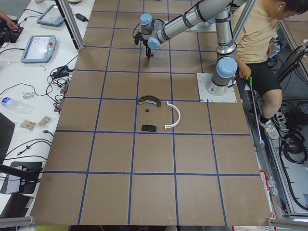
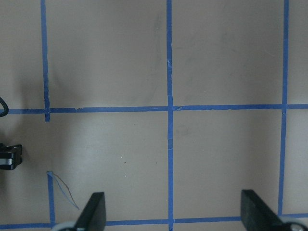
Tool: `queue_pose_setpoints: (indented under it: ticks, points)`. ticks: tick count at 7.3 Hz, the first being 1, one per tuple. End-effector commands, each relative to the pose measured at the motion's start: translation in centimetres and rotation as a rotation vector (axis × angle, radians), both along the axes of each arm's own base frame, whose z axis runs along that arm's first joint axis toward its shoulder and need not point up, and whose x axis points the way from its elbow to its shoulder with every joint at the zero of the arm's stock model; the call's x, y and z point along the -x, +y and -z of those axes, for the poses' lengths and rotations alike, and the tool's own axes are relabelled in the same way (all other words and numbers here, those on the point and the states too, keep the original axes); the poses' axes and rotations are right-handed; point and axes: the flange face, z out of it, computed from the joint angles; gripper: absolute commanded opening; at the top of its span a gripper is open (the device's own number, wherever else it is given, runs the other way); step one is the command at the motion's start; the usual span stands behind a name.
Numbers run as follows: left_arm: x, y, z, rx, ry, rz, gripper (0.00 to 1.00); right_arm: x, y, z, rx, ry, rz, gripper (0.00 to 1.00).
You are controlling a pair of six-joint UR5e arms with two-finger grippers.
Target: Place bearing gear from tray to pile
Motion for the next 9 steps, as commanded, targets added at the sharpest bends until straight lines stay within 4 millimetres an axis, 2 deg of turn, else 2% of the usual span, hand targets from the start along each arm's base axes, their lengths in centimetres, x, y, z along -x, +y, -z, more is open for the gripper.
queue_pose_setpoints:
  ticks: [1, 4, 5, 6, 7, 9]
  points:
    - [0.3, 0.2, -0.1, 0.001, -0.001, -0.002, 0.00, 0.0, 0.0, 0.0, -0.001, 0.002, 0.000, 1.00]
    - [-0.4, -0.9, -2.9, 0.045, 0.008, -0.014, 0.00, 0.1, -0.1, 0.0, -0.001, -0.004, 0.004, 1.00]
    - [-0.4, -0.8, -1.9, 0.028, 0.001, -0.016, 0.00, 0.0, -0.1, 0.0, 0.000, -0.009, 0.005, 1.00]
    - [-0.1, -0.4, -0.9, 0.009, -0.004, -0.011, 0.56, 0.2, -0.1, -0.1, 0.002, -0.005, 0.007, 1.00]
    - [0.0, 0.0, -0.5, -0.002, -0.008, -0.008, 0.79, 0.1, -0.1, -0.1, 0.001, -0.003, 0.006, 1.00]
    - [0.1, 0.3, -0.2, -0.008, -0.010, -0.006, 0.84, 0.1, -0.1, -0.1, 0.000, -0.003, 0.006, 1.00]
